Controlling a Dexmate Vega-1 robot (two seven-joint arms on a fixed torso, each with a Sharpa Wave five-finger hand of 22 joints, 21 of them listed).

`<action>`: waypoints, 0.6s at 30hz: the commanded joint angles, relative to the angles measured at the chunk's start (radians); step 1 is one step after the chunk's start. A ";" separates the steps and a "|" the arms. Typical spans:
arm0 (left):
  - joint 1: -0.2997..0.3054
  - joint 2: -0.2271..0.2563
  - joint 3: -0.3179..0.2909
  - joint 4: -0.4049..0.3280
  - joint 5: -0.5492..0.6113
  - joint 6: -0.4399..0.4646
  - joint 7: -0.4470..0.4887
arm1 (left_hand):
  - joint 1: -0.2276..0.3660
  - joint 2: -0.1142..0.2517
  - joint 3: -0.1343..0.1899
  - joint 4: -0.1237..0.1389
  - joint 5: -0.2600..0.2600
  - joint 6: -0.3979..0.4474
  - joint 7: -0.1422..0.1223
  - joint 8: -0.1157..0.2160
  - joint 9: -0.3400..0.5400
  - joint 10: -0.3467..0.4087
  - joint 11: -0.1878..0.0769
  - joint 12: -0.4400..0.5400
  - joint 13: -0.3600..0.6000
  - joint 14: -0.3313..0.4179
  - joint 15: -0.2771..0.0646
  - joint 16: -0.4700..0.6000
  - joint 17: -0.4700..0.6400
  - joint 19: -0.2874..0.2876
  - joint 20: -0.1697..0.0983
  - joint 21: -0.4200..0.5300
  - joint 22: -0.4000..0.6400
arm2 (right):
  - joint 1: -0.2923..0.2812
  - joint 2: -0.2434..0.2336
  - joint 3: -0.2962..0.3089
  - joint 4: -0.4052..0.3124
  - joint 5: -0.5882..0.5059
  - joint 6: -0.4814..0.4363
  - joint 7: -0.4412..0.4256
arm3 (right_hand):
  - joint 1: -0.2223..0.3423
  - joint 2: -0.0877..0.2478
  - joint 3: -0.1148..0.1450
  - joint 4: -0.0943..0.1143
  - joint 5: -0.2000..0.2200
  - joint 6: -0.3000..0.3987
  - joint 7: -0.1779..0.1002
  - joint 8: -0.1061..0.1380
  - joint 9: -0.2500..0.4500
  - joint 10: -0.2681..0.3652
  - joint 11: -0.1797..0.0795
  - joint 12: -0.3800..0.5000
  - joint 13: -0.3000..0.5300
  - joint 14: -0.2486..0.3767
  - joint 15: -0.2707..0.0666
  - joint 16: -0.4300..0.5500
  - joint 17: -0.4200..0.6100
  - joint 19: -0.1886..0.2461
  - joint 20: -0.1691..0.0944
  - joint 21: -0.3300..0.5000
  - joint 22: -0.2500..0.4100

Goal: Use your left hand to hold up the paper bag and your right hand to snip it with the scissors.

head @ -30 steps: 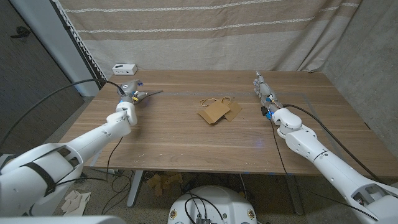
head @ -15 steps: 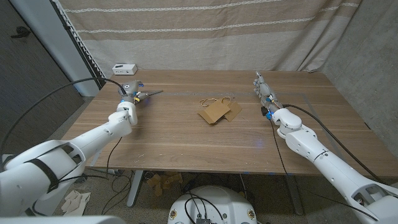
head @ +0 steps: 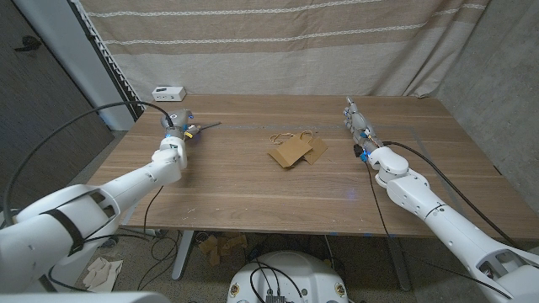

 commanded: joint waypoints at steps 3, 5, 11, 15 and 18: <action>-0.024 -0.005 0.042 0.032 0.027 0.013 -0.033 | 0.004 -0.003 0.003 0.006 0.001 -0.011 0.002 -0.003 0.000 -0.010 -0.001 0.001 0.003 -0.003 -0.170 -0.007 0.003 -0.007 -0.101 -0.006 0.006 | 0.004 0.031 0.013 0.038 0.038 0.054 0.036 | 0.005 0.011 -0.001 -0.005 0.005 -0.006 0.002 -0.002 0.005 -0.006 -0.001 0.004 0.003 -0.007 0.000 0.000 0.003 -0.006 0.001 0.001 0.005; -0.026 -0.005 0.046 0.035 0.028 0.010 -0.039 | 0.001 -0.005 0.002 0.008 0.000 -0.012 0.003 -0.004 -0.001 -0.012 -0.001 0.000 0.003 -0.004 -0.169 -0.007 0.003 -0.009 -0.100 -0.007 0.006 | 0.007 0.029 0.011 0.039 0.036 0.052 0.041 | 0.005 0.011 -0.001 -0.005 0.005 -0.006 0.003 -0.002 0.005 -0.006 0.000 0.004 0.003 -0.009 0.000 -0.001 0.003 -0.009 0.001 0.000 0.005; -0.033 -0.008 0.050 0.043 0.025 0.005 -0.052 | -0.015 -0.019 -0.005 0.012 -0.001 -0.023 0.003 -0.011 -0.007 -0.026 0.000 -0.009 0.003 -0.018 -0.169 -0.012 0.002 -0.019 -0.098 -0.012 0.005 | 0.019 0.031 0.003 0.046 0.030 0.044 0.044 | 0.004 0.010 -0.002 -0.004 0.005 -0.006 0.002 -0.003 0.005 -0.009 0.000 0.003 0.003 -0.014 -0.001 -0.003 0.003 -0.014 0.001 -0.001 0.005; -0.032 -0.002 0.049 0.057 0.019 -0.045 -0.026 | -0.022 -0.025 -0.009 0.014 -0.001 -0.022 0.001 -0.012 -0.009 -0.031 -0.001 -0.012 0.003 -0.023 -0.169 -0.012 0.002 -0.022 -0.098 -0.013 0.004 | 0.025 0.032 0.000 0.051 0.030 0.041 0.049 | 0.004 0.010 -0.003 -0.005 0.005 -0.006 0.002 -0.003 0.005 -0.009 -0.001 0.003 0.003 -0.015 -0.002 -0.003 0.003 -0.015 0.001 -0.001 0.005; -0.031 -0.004 0.051 0.054 0.020 -0.030 -0.036 | -0.035 -0.032 -0.014 0.018 0.001 0.001 -0.001 -0.005 -0.014 -0.014 -0.001 -0.008 0.003 -0.009 -0.170 -0.004 0.002 -0.017 -0.100 -0.012 0.004 | 0.026 0.032 -0.001 0.050 0.028 0.041 0.046 | 0.004 0.009 -0.003 -0.005 0.005 -0.006 0.002 -0.003 0.005 -0.009 -0.001 0.003 0.003 -0.015 -0.002 -0.003 0.003 -0.015 0.001 -0.001 0.005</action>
